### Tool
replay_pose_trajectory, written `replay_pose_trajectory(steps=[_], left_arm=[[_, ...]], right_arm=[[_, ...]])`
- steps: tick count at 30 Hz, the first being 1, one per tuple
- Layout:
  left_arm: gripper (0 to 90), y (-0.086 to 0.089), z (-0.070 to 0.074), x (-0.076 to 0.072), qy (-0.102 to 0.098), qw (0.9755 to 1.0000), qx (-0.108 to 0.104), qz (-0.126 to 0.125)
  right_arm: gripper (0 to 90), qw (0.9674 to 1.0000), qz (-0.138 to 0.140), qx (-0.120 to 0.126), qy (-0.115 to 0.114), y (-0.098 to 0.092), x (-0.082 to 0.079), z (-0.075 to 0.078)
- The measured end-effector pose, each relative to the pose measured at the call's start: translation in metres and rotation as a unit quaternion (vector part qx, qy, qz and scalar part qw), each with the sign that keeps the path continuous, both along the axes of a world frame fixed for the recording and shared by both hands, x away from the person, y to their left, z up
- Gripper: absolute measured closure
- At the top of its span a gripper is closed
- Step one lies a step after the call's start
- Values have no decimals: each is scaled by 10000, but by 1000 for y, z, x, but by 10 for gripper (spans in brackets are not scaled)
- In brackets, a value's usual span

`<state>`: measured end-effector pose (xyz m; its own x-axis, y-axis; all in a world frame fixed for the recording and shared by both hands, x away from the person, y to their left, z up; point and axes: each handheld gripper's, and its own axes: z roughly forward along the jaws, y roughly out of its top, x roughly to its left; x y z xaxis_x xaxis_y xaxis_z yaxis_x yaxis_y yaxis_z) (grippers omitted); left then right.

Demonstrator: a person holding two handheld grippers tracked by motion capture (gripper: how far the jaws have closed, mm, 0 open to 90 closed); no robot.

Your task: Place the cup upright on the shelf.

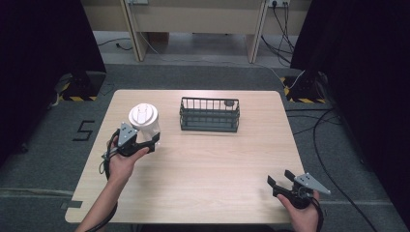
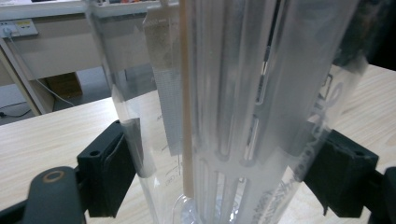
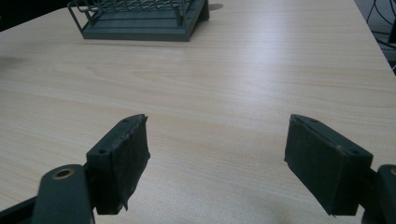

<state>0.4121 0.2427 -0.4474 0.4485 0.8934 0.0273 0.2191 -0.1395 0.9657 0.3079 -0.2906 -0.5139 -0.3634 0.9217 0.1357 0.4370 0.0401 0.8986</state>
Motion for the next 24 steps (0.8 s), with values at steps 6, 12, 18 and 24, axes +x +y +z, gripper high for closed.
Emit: replay_pose_trajectory(steps=[6,12,18,24], left_arm=[[179,-6,5,3,-41,10000,-8,-68],[180,-10,8,5,-68,9999,-13,-94],[180,-15,12,9,-91,9999,2,-135],[179,-21,15,12,-118,9997,9,-196]], right_arm=[[221,10000,-1,8,-1,0,0,0],[221,10000,3,11,-2,0,0,0],[221,10000,14,2,-8,0,0,0],[221,10000,4,13,0,0,0,0]])
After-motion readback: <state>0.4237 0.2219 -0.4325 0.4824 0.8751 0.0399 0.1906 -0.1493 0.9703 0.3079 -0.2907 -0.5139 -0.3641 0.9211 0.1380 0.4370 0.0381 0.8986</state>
